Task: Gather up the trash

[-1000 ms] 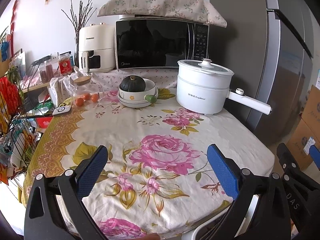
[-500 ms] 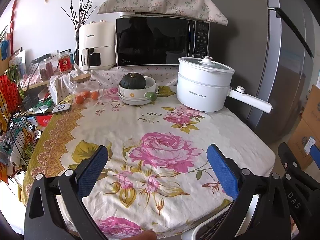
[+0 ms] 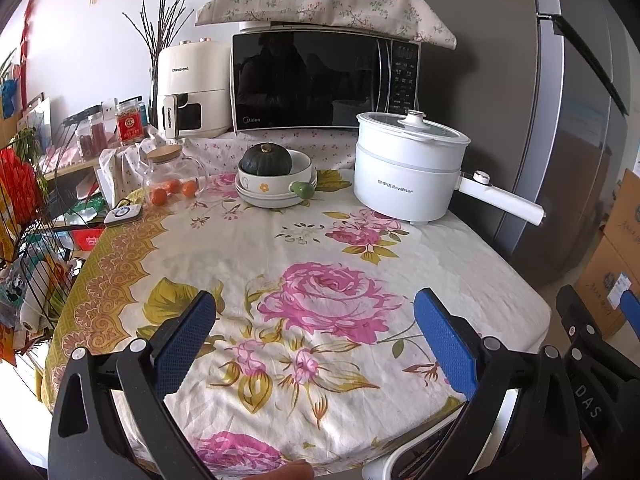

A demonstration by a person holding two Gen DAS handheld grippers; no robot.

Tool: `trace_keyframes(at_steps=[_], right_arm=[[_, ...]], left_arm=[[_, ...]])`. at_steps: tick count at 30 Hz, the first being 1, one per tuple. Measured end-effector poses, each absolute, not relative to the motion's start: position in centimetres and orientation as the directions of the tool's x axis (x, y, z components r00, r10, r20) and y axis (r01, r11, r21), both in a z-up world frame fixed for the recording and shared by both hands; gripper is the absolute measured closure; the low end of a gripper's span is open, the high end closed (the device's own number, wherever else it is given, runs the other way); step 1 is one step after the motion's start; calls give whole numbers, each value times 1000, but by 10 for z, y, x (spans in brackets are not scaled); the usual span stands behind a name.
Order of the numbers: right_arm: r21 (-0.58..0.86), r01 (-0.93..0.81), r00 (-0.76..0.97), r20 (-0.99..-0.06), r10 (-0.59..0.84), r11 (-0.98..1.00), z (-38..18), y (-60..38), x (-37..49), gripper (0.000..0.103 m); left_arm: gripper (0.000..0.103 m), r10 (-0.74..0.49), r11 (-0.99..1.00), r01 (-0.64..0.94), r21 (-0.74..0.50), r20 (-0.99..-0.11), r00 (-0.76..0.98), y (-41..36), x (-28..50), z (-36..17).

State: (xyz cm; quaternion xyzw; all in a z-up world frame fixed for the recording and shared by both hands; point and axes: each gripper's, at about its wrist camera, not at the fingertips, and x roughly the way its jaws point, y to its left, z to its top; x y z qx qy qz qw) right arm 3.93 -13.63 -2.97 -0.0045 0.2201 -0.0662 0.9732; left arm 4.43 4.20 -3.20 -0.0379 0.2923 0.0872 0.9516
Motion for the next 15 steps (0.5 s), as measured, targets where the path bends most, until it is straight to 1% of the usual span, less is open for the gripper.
trace_keyframes(at_steps=[15], right_arm=[[-41, 126, 889, -440, -131, 991, -34, -139, 40, 7]], left_arm=[[7, 141, 982, -189, -24, -572, 808, 43, 45, -34]])
